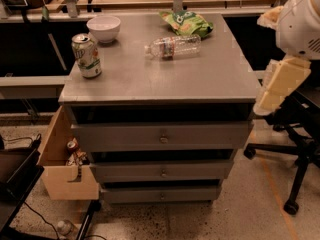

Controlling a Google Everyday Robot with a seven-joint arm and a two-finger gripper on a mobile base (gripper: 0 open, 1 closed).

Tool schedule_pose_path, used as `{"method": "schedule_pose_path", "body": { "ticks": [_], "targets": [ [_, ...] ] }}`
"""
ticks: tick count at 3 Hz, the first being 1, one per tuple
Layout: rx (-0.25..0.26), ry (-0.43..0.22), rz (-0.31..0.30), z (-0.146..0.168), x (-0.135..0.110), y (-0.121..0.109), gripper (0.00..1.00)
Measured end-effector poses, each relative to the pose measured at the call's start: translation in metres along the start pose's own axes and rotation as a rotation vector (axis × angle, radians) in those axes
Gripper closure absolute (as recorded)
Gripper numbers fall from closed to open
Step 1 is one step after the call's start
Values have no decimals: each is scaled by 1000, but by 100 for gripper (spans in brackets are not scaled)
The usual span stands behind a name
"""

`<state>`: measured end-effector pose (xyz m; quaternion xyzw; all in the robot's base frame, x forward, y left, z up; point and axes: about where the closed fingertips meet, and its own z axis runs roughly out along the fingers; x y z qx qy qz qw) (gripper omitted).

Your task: Place water bottle upright

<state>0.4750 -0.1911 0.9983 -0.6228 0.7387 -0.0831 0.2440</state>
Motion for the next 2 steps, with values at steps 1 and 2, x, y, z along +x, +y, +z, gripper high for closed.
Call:
{"method": "schedule_pose_path", "body": {
  "ticks": [1,2],
  "targets": [
    [160,-68,-136,3,-38,-48,0],
    [324,-127,-300,2,-85,-97,0]
  ]
}}
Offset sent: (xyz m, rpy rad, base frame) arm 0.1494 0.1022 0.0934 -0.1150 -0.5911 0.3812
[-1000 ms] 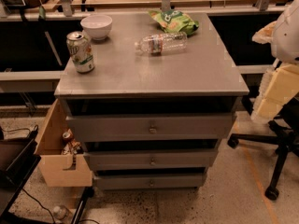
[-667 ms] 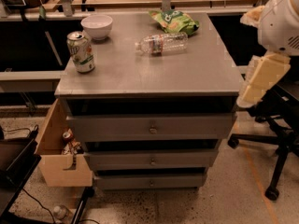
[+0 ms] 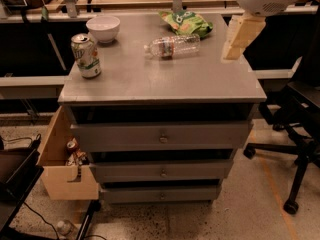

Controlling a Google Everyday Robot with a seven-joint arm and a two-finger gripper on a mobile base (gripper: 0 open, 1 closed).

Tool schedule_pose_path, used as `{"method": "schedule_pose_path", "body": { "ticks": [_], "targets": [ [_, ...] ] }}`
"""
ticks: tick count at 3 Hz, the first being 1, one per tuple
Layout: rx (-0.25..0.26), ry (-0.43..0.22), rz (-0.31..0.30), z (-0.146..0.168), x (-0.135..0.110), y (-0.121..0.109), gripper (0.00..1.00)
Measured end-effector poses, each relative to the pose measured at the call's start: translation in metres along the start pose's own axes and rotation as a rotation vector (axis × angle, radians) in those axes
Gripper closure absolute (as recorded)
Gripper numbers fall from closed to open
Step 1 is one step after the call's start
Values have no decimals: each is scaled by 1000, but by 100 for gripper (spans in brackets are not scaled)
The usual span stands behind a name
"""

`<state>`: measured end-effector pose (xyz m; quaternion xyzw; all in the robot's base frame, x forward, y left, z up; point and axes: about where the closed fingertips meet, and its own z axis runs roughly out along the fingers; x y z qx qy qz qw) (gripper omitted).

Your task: Place water bottle upright

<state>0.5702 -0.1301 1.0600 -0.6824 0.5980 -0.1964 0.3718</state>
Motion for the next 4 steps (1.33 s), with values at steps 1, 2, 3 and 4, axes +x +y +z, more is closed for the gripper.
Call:
{"method": "schedule_pose_path", "body": {
  "ticks": [1,2,3,4],
  "targets": [
    [-3,1,2,0,0,1,0],
    [1,-6,-12,12,-3,-7,0],
    [-23,3,-63,40,-3,-23,0],
    [-75,35,-131,85,-4,-42,0]
  ]
}}
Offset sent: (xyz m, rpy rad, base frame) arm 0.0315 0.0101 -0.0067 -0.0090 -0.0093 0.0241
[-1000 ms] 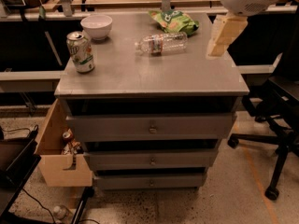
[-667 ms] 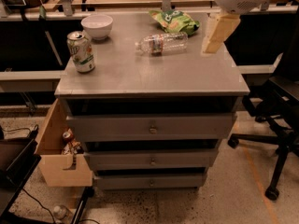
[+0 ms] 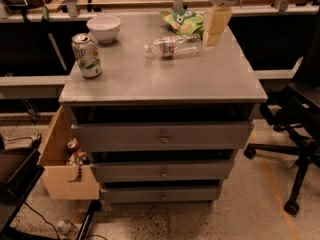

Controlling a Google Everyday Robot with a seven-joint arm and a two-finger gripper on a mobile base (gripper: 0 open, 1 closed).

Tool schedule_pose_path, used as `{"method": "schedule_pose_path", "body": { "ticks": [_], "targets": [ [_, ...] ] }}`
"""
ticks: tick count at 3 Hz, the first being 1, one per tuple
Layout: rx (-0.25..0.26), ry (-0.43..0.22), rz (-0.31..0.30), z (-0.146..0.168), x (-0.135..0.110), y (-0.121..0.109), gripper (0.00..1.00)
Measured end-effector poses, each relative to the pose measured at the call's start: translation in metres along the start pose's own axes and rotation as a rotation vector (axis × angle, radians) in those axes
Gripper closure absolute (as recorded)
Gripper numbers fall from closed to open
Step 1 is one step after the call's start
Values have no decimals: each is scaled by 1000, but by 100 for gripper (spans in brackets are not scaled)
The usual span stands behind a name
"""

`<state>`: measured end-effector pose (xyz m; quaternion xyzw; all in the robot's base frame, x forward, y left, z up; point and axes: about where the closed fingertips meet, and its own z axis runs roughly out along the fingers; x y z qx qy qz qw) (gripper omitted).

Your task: Place water bottle upright

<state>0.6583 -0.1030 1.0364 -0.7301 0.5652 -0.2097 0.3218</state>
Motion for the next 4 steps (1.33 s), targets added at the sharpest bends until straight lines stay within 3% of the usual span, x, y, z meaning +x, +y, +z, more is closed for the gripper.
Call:
{"method": "schedule_pose_path", "body": {
  "ticks": [1,3,4],
  "targets": [
    [-49,21,-31,47,9,-12,0],
    [-125,101,-35,127,31,-28,0],
    [-146,120,-30,149,33,-33,0]
  ]
}}
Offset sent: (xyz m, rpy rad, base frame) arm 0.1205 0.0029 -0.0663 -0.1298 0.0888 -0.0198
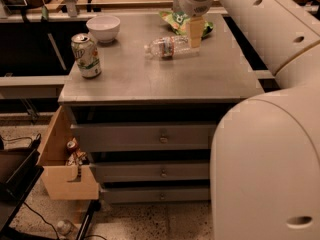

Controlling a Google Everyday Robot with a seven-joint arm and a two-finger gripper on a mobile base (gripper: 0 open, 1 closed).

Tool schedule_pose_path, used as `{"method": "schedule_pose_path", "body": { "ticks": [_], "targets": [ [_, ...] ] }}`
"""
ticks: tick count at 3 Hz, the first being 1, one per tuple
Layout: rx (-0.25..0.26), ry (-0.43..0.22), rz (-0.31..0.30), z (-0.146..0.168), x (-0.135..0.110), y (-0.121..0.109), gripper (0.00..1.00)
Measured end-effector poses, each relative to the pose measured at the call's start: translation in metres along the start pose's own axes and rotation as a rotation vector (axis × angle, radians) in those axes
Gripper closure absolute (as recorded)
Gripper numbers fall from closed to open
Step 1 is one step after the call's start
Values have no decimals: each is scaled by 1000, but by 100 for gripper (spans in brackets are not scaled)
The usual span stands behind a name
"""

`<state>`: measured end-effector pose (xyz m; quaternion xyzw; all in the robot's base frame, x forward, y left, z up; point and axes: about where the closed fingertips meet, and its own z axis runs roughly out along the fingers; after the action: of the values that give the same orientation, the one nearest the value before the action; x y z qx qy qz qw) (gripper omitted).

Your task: Place water bottle upright

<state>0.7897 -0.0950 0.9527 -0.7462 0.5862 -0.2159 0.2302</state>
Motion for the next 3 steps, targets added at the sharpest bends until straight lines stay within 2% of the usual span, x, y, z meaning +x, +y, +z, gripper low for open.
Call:
{"method": "schedule_pose_path", "body": {
  "ticks": [1,3],
  "targets": [
    [-39,-6,35,20,-8,-2,0],
    [-131,-19,173,50,-12,10,0]
  ]
}}
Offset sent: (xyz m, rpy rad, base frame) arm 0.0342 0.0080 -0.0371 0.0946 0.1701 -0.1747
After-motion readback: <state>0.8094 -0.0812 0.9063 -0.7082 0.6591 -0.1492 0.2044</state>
